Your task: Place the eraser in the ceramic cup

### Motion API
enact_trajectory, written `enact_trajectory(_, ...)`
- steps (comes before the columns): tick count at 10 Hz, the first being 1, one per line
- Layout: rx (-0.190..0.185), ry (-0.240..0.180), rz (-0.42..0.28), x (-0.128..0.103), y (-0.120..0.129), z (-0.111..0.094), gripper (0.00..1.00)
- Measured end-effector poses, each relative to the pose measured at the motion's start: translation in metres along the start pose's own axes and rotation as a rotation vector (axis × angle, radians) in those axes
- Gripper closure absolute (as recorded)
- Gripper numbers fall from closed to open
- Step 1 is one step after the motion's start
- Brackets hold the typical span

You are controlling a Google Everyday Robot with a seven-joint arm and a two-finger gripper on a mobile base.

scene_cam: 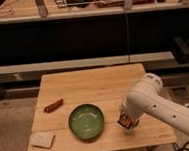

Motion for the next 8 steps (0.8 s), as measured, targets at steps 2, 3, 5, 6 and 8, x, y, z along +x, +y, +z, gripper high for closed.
enact_trajectory(2, -0.001, 0.017, 0.005, 0.002, 0.002, -0.007, 0.42)
enact_trajectory(3, 0.001, 0.015, 0.009, 0.001, 0.003, -0.008, 0.33)
enact_trajectory(5, 0.011, -0.001, 0.020, -0.004, 0.004, -0.007, 0.20)
enact_trajectory(6, 0.014, -0.012, 0.023, -0.007, 0.004, -0.006, 0.20)
enact_trajectory(8, 0.005, -0.047, 0.024, -0.014, 0.007, 0.000, 0.20)
